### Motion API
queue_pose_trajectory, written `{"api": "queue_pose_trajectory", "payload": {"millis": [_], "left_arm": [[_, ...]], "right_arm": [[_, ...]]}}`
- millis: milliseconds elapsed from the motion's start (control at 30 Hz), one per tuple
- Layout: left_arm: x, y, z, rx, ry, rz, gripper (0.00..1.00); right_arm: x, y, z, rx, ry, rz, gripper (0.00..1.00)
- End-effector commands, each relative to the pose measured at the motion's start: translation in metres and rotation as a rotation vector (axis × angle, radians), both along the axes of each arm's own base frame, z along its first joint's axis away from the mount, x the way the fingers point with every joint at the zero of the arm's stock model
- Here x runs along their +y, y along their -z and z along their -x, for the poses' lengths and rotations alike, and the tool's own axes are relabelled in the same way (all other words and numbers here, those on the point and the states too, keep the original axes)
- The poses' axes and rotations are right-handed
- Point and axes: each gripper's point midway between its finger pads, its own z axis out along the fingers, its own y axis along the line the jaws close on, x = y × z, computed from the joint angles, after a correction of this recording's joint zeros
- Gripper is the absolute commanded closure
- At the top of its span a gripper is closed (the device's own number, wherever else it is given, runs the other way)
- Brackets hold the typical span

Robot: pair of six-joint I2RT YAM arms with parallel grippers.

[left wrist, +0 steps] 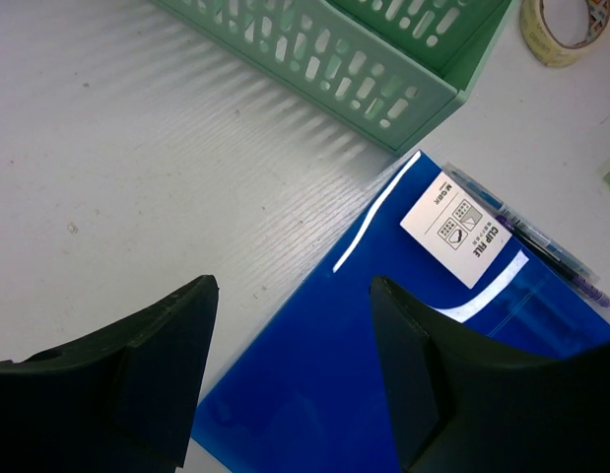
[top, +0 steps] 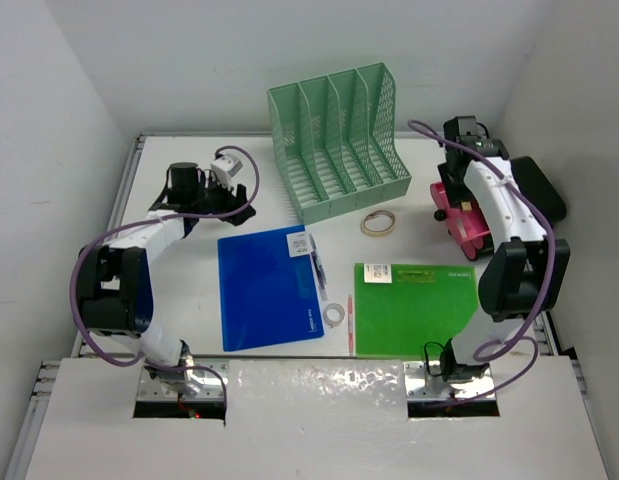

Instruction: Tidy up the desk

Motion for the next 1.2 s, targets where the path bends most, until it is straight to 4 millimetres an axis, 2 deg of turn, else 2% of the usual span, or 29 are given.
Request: {"api": "queue_pose_trajectory", "payload": {"millis": [0, 100, 133, 200, 233, 267, 300, 367, 400, 433, 467, 500, 533, 600, 633, 700, 800, 1033, 1167], "left_arm": [[-0.007, -0.019, -0.011, -0.066, 0.027, 0.009, 0.39], [-0.008, -0.017, -0.011, -0.062, 0.029, 0.011, 0.39], [-0.008, -0.018, -0.012, -0.063, 0.029, 0.011, 0.39], [-0.007, -0.016, -0.012, -0.058, 0.024, 0.010, 0.39], [-0.007, -0.016, -0.012, -0.057, 0.023, 0.010, 0.39], [-0.007, -0.015, -0.012, -0.055, 0.022, 0.009, 0.39], [-0.007, -0.015, -0.013, -0.055, 0.020, 0.009, 0.39], [-0.006, -0.014, -0.014, -0.053, 0.015, 0.005, 0.39], [-0.006, -0.014, -0.014, -0.053, 0.014, 0.005, 0.39], [-0.005, -0.014, -0.014, -0.053, 0.012, 0.003, 0.39], [-0.006, -0.015, -0.014, -0.055, 0.013, 0.003, 0.39], [-0.006, -0.015, -0.014, -0.057, 0.014, 0.002, 0.39], [-0.006, -0.015, -0.014, -0.056, 0.013, 0.003, 0.39], [-0.006, -0.015, -0.014, -0.056, 0.013, 0.002, 0.39], [-0.006, -0.015, -0.014, -0.058, 0.012, -0.002, 0.39], [-0.005, -0.015, -0.014, -0.061, 0.012, -0.006, 0.39], [-0.005, -0.010, -0.009, -0.033, 0.013, -0.012, 0.39], [-0.005, -0.011, -0.008, -0.034, 0.023, -0.015, 0.39], [-0.007, -0.012, -0.008, -0.034, 0.033, -0.013, 0.39]], "right_arm": [[-0.001, -0.035, -0.010, -0.128, 0.004, 0.005, 0.53], [0.002, -0.052, -0.008, -0.205, -0.002, -0.015, 0.53], [0.005, -0.064, -0.005, -0.247, -0.011, -0.022, 0.53], [0.019, -0.074, -0.006, -0.296, -0.061, -0.013, 0.56], [0.042, -0.085, -0.007, -0.341, -0.145, -0.001, 0.59], [0.057, -0.090, -0.008, -0.366, -0.195, 0.009, 0.61], [0.089, -0.091, -0.008, -0.397, -0.298, 0.009, 0.62], [0.112, -0.084, -0.005, -0.412, -0.360, 0.020, 0.64], [0.125, -0.088, -0.008, -0.469, -0.370, 0.056, 0.65], [0.125, -0.067, -0.003, -0.443, -0.372, 0.107, 0.65], [0.126, -0.062, -0.003, -0.451, -0.373, 0.167, 0.65], [0.136, -0.049, -0.002, -0.438, -0.434, 0.247, 0.64], [0.128, -0.049, 0.001, -0.424, -0.405, 0.348, 0.61], [0.130, -0.033, -0.001, -0.346, -0.429, 0.475, 0.61], [0.125, -0.030, 0.000, -0.320, -0.407, 0.526, 0.61], [0.123, -0.008, -0.003, -0.254, -0.436, 0.600, 0.61], [0.113, 0.007, -0.005, -0.187, -0.426, 0.734, 0.61], [0.100, 0.011, -0.012, -0.135, -0.383, 0.777, 0.61], [0.084, 0.027, -0.013, -0.099, -0.352, 0.745, 0.62]]}}
